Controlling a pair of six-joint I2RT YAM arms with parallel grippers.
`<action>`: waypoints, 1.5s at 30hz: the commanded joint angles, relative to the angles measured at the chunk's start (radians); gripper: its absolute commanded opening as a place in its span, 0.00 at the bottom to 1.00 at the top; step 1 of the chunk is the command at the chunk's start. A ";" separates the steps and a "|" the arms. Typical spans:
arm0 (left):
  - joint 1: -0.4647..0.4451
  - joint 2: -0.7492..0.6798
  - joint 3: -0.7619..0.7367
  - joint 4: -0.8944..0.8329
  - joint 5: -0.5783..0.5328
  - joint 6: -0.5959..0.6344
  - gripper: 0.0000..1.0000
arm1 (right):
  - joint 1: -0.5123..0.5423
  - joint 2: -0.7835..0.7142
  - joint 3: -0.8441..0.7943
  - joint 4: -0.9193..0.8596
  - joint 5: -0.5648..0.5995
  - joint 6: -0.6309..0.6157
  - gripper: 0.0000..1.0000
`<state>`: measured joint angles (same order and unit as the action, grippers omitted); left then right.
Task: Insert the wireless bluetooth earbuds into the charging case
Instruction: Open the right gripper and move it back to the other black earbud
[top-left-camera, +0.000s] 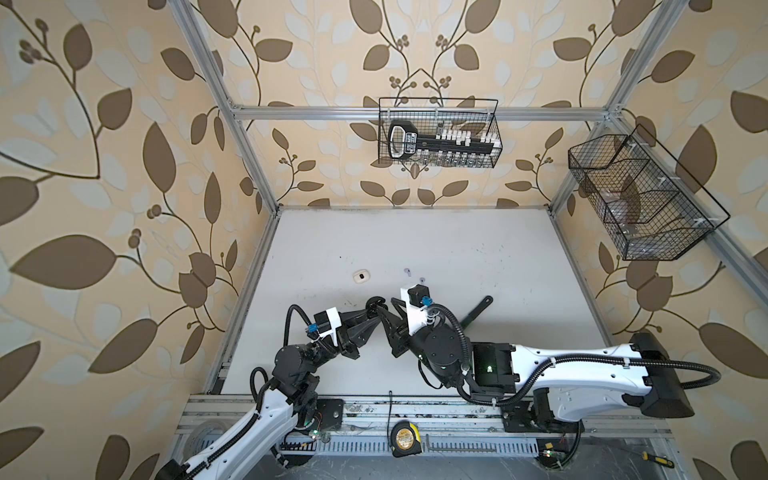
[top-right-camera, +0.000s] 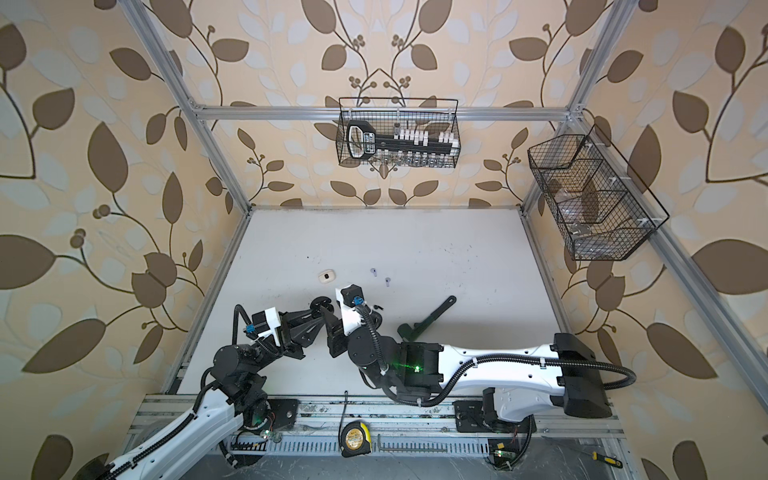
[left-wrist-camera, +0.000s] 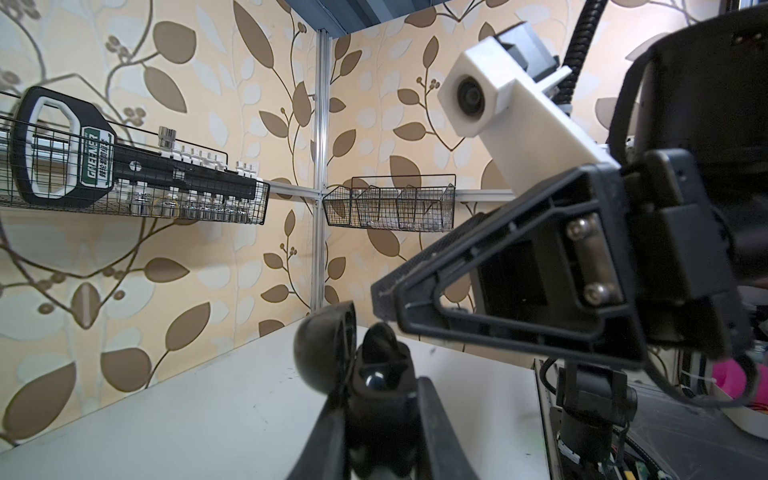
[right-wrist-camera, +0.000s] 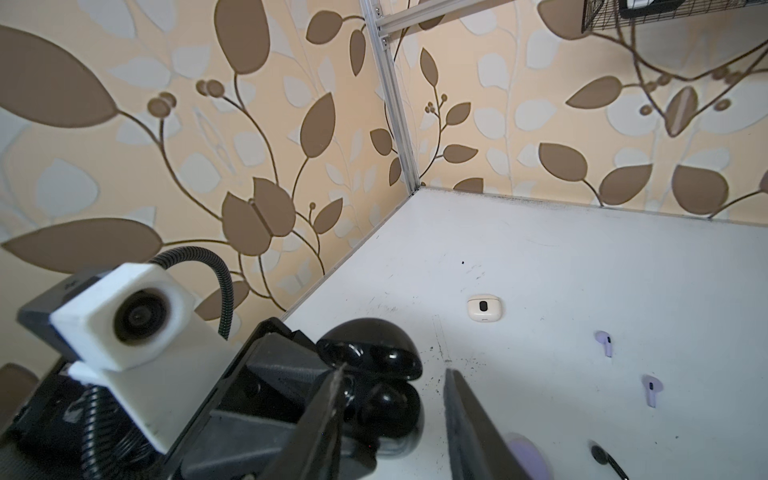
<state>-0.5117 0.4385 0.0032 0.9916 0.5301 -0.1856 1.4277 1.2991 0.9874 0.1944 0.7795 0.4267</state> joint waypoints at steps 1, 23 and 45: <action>-0.009 -0.045 -0.011 -0.055 -0.005 0.098 0.00 | 0.007 -0.085 -0.027 -0.050 0.070 -0.012 0.42; -0.009 -0.227 0.043 -0.479 -0.079 0.260 0.00 | -0.537 0.212 -0.033 -0.490 -0.590 0.123 0.47; -0.010 -0.290 0.042 -0.523 -0.081 0.259 0.00 | -0.617 0.651 0.217 -0.562 -0.551 0.049 0.42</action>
<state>-0.5121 0.1577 0.0040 0.4362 0.4614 0.0536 0.8085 1.9244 1.1858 -0.3302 0.1917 0.4847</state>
